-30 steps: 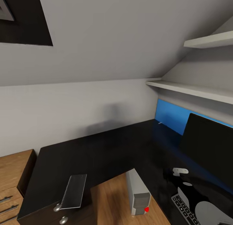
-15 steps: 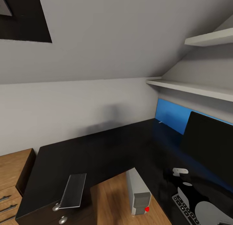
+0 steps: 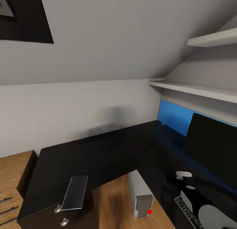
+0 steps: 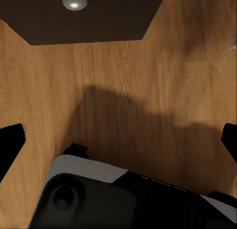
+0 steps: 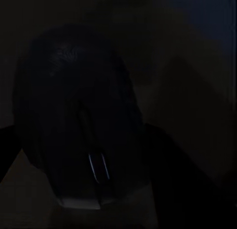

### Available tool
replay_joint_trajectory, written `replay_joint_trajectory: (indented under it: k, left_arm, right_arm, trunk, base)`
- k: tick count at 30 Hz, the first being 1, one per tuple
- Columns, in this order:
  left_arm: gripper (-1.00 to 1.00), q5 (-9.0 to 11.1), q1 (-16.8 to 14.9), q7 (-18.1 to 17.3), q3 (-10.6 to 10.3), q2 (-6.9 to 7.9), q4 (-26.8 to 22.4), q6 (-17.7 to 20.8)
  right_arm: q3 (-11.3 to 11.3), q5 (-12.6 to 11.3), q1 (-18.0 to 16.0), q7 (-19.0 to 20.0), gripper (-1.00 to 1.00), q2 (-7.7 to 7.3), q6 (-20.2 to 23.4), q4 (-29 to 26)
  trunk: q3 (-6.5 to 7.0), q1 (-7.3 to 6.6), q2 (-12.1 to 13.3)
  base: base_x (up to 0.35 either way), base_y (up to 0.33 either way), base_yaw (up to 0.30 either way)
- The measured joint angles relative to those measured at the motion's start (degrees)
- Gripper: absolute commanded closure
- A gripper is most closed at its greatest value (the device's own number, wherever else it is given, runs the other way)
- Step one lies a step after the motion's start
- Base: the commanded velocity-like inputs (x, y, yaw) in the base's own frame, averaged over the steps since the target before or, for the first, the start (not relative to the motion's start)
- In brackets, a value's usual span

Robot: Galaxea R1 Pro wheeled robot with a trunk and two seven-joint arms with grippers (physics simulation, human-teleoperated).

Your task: In the bedroom, organize the workspace by keeping the computer under the desk, ensuring the monitor is on the desk, placing the keyboard on the desk next to the monitor, placing the mouse on the desk next to the keyboard, moving the folder from the swivel chair onto the desk next to the mouse, stacking the notebook on top of the folder with the pen on top of the notebook, and positioning the swivel chair next to the desk.

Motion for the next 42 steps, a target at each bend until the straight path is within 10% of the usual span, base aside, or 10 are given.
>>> replay_joint_trajectory:
  k: [38,39,42]
  left_arm:
    - [-1.0,0.07,0.0,0.15,0.06,0.07,0.29,-0.01]
    - [-1.0,0.06,0.0,0.15,0.06,0.07,0.29,-0.01]
    - [-1.0,0.11,0.0,0.0,0.06,0.07,0.29,-0.01]
  right_arm:
    - [-0.02,0.01,-0.02,-0.37,1.0,0.08,-0.04,0.02]
    - [-0.02,0.01,-0.01,-0.37,-1.0,0.08,-0.05,0.02]
    - [-0.02,-0.17,-0.02,-0.35,-1.0,0.08,-0.03,0.02]
  trunk:
    - [0.0,-0.02,0.0]
    - [0.0,-0.02,0.0]
    - [0.0,-0.02,0.0]
  base:
    - [-0.021,0.0,0.0]
    - [0.0,0.0,0.0]
    - [0.0,0.0,0.0]
